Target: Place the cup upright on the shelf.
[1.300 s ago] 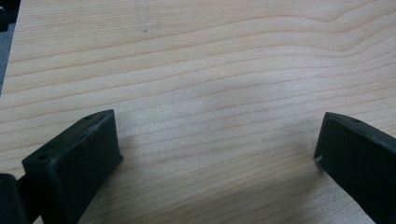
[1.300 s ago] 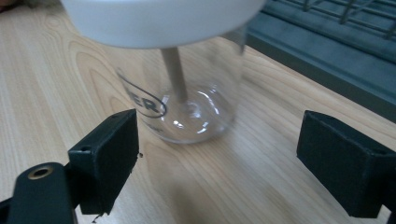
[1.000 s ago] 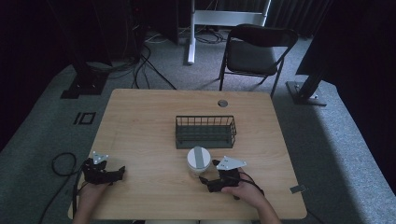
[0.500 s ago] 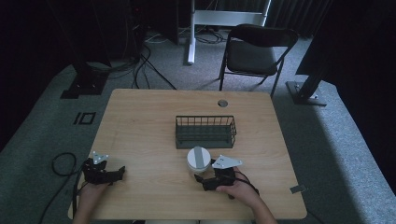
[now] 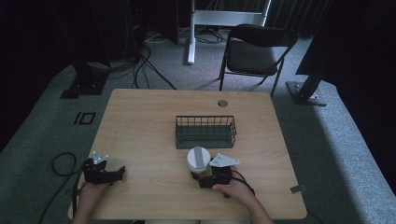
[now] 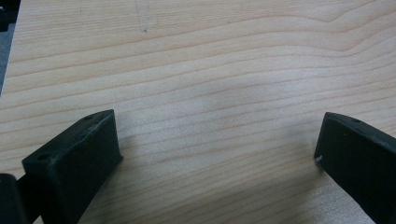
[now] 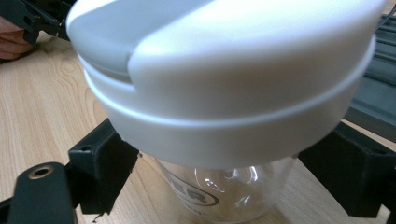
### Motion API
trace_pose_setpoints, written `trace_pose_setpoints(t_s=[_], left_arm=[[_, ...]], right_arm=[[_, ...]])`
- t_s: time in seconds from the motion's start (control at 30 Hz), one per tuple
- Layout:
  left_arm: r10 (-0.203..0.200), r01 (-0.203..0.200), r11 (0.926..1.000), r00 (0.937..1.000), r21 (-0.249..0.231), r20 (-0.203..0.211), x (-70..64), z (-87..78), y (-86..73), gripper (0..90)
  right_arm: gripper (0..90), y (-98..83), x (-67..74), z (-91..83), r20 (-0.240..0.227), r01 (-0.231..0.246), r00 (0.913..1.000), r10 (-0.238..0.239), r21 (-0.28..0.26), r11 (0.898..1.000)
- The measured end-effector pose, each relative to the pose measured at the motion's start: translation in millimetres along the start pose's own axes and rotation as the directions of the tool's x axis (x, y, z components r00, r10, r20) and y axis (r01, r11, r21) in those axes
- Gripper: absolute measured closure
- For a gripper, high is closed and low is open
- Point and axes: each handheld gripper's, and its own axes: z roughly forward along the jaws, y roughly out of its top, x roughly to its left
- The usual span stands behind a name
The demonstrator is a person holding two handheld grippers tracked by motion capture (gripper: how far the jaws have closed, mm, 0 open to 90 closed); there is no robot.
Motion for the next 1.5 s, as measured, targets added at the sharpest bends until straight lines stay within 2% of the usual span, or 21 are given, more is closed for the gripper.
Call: trace_pose_setpoints(t_s=[0.6,0.93,1.1,1.5], left_arm=[[0.0,0.0,1.0,1.0,0.0,0.0,0.0,0.0,0.0,0.2],[0.0,0.0,1.0,1.0,0.0,0.0,0.0,-0.1,0.0,0.2],[0.0,0.0,1.0,1.0,0.0,0.0,0.0,-0.1,0.0,0.2],[0.0,0.0,1.0,1.0,0.001,0.001,0.0,-0.1,0.0,0.2]], right_arm=[[12.9,2.3,6.4,8.6,0.057,0.02,0.9982,-0.018,-0.036,0.999],[12.9,4.9,7.8,9.3,0.065,0.004,0.9979,-0.001,-0.051,0.999],[13.0,4.6,9.8,11.0,0.079,0.019,0.9968,-0.014,-0.064,0.998],[17.9,6.2,10.3,11.0,0.114,0.049,0.9926,-0.043,-0.052,0.997]])
